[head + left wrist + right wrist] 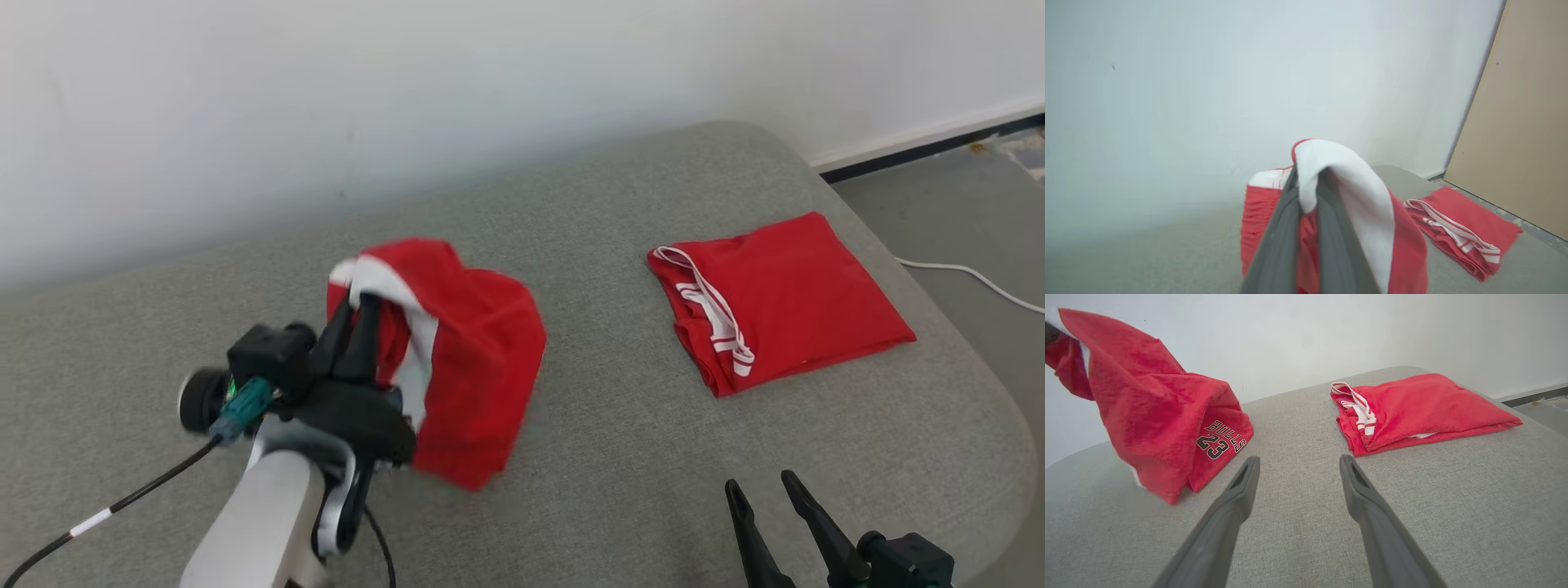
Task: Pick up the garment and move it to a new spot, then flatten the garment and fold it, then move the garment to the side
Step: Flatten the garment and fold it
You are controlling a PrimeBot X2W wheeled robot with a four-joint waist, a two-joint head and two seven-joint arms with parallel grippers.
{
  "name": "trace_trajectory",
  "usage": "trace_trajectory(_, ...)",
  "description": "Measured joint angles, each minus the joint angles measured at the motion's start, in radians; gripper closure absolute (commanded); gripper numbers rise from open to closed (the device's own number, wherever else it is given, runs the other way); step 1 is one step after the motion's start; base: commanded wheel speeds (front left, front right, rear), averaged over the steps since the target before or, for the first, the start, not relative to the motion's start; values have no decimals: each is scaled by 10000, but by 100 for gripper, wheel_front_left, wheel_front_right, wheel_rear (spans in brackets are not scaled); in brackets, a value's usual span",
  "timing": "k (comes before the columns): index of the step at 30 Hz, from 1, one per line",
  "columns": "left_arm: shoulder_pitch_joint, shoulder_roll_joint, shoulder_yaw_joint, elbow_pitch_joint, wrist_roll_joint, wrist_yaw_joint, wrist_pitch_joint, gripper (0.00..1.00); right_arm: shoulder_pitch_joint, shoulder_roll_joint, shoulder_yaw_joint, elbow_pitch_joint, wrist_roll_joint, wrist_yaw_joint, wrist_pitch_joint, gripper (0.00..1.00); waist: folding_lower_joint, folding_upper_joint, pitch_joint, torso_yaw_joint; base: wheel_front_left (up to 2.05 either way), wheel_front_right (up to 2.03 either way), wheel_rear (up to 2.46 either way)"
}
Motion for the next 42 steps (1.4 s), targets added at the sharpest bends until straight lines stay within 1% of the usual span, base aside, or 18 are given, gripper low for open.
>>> trace_trajectory(2,-353,42,-232,-497,543,134,-286,100,10,0,15,-6,8,0,0,0,0,0,-67,101,0,0,0)
trace_trajectory(3,-502,38,-426,-752,788,128,-372,100,18,-6,-4,-10,8,0,0,0,0,-1,-94,150,0,0,0)
trace_trajectory(4,-609,35,-667,-966,1037,105,-420,100,30,-4,-13,-17,10,0,0,0,0,0,-117,202,0,0,0)
trace_trajectory(6,-631,-109,-1269,-1066,1384,-84,-322,100,68,-12,-17,-33,12,0,6,0,0,-1,-148,305,0,0,0)
trace_trajectory(9,-252,-456,-2297,-688,1710,-408,205,100,137,-19,-27,-35,19,0,13,0,0,-1,-160,465,0,0,0)
trace_trajectory(10,126,-614,-2905,-226,1787,-560,527,100,128,-4,4,-52,19,0,13,0,0,0,-143,538,0,0,0)
trace_trajectory(13,611,-821,-3739,476,1791,-773,1022,100,108,10,-13,-63,19,0,12,0,0,0,-87,620,0,0,0)
trace_trajectory(14,728,-903,-3963,660,1745,-849,1175,88,100,13,-13,-71,19,0,10,0,0,-1,-62,650,0,0,0)
trace_trajectory(15,801,-959,-4146,838,1672,-901,1342,62,94,17,-15,-71,19,0,10,0,-1,-1,-39,681,0,0,0)
trace_trajectory(16,855,-984,-4293,970,1611,-938,1457,0,90,17,-29,-73,19,0,6,0,0,-1,-17,714,0,0,0)
trace_trajectory(19,903,-1032,-4562,1175,1177,-1026,1862,0,93,25,-98,-59,19,0,-2,0,-1,0,45,848,0,0,0)
trace_trajectory(22,931,-1064,-4805,1151,514,-1120,2763,0,115,29,-146,-40,19,0,-6,0,0,0,78,1023,0,0,0)
trace_trajectory(25,941,-1070,-4999,660,-100,-1195,3739,0,124,54,-159,-27,15,0,-8,0,0,0,87,1208,0,0,0)
trace_trajectory(29,800,-938,-4861,-282,-548,-1195,4512,0,121,94,-130,-13,10,0,-10,0,0,0,72,1430,0,0,0)
trace_trajectory(32,606,-794,-4640,-982,-721,-1062,4938,0,104,134,-94,4,8,0,-8,0,0,0,53,1523,0,0,0)
trace_trajectory(35,352,-662,-4428,-1325,-819,-809,5381,0,64,140,-36,17,6,0,-2,0,0,0,63,1509,0,0,0)
trace_trajectory(38,253,-516,-4213,-1317,-1114,-704,5835,0,-48,150,38,21,8,0,-6,0,0,0,100,1406,0,0,0)
trace_trajectory(42,51,-531,-4067,-865,-1461,-554,6579,0,-75,167,102,90,21,0,-38,0,0,-1,177,1193,0,0,0)
